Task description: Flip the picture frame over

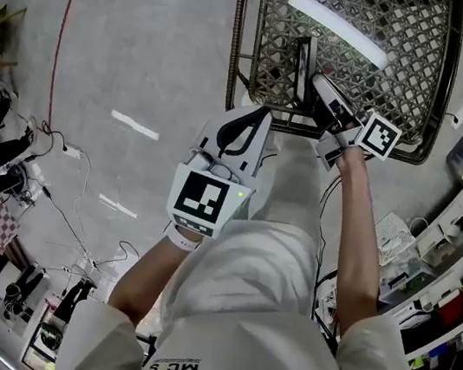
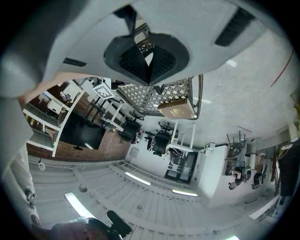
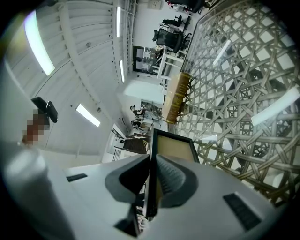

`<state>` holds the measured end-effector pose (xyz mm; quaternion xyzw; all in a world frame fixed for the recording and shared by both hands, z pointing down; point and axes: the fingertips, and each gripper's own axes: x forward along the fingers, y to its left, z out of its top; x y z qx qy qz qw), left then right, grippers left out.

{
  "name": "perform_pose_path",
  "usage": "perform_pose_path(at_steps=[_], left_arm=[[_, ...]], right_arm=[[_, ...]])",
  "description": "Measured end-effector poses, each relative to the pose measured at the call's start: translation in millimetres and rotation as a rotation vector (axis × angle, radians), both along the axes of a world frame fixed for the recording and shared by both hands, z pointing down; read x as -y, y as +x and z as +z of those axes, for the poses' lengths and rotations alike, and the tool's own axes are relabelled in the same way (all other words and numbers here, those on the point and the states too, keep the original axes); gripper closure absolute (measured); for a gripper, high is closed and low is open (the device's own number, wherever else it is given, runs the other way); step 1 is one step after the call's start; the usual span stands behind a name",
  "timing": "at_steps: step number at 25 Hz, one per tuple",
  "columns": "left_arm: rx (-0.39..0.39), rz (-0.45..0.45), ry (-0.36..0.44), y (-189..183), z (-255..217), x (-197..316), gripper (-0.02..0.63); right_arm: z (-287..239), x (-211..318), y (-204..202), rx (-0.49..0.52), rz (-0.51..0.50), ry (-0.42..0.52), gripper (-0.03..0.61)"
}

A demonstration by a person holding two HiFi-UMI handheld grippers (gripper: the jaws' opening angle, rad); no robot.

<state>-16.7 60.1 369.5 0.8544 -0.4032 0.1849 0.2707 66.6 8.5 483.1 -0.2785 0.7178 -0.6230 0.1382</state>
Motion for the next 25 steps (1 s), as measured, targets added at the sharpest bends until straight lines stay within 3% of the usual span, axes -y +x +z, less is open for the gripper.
perform_pose_path(at_steps=[8,19,25], left_arm=[[0.002,0.007,-0.003,9,0,0,0.589],[0.005,0.017,-0.007,22,1,-1,0.589],[0.008,0.024,-0.007,33,0,-4,0.589]], right_arm=[[0,2,23,-0.08,0.01,0.028,0.525],[18,5,56,-0.273,0.057,0.04,0.558],[20,7,67,-0.315,0.071,0.045,0.558]])
